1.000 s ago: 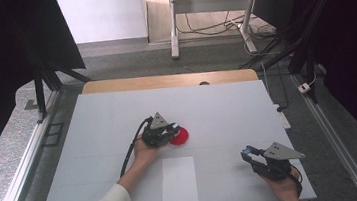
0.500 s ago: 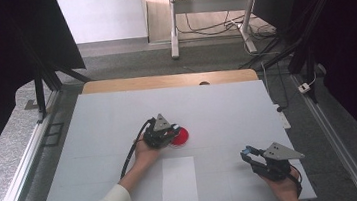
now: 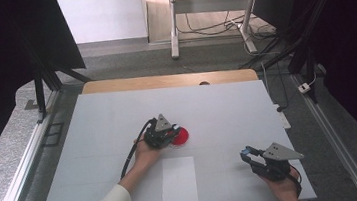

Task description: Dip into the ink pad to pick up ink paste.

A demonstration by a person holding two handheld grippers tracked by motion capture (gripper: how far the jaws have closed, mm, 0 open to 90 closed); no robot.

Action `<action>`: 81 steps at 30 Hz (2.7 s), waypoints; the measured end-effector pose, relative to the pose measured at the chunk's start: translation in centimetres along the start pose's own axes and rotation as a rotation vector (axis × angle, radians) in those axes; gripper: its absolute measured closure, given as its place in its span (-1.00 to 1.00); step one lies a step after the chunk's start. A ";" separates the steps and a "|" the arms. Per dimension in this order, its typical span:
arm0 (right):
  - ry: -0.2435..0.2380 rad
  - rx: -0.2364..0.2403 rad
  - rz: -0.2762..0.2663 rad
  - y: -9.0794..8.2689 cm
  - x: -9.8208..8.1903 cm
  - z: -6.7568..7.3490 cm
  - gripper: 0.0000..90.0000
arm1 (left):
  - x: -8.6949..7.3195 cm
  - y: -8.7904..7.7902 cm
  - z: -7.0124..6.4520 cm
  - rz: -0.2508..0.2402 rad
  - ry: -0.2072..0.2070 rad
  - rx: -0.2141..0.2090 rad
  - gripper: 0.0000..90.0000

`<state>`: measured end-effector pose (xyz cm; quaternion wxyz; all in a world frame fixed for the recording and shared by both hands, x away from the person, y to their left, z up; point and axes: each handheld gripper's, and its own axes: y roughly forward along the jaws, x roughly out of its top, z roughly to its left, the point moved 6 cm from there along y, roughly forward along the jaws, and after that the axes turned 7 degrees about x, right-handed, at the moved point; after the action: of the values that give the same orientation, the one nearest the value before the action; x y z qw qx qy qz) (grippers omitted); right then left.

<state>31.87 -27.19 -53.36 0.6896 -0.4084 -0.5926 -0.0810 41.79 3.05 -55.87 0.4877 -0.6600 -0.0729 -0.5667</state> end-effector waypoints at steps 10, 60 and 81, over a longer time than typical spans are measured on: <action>0.000 0.001 0.000 0.0 0.0 0.0 0.42 | 0.0 0.0 0.1 -0.002 -0.007 -0.003 0.68; 0.001 0.000 -0.005 -0.1 0.0 -0.2 0.41 | 2.3 -7.6 1.0 -0.158 -0.110 -0.182 0.67; 0.001 0.000 -0.001 0.0 0.0 -0.2 0.41 | 2.4 -10.1 -0.6 -0.188 -0.090 -0.259 0.67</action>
<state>31.97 -27.32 -53.38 0.6897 -0.4083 -0.5925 -0.0816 35.62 6.70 -48.28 0.3398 -0.7323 -0.0826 -0.5844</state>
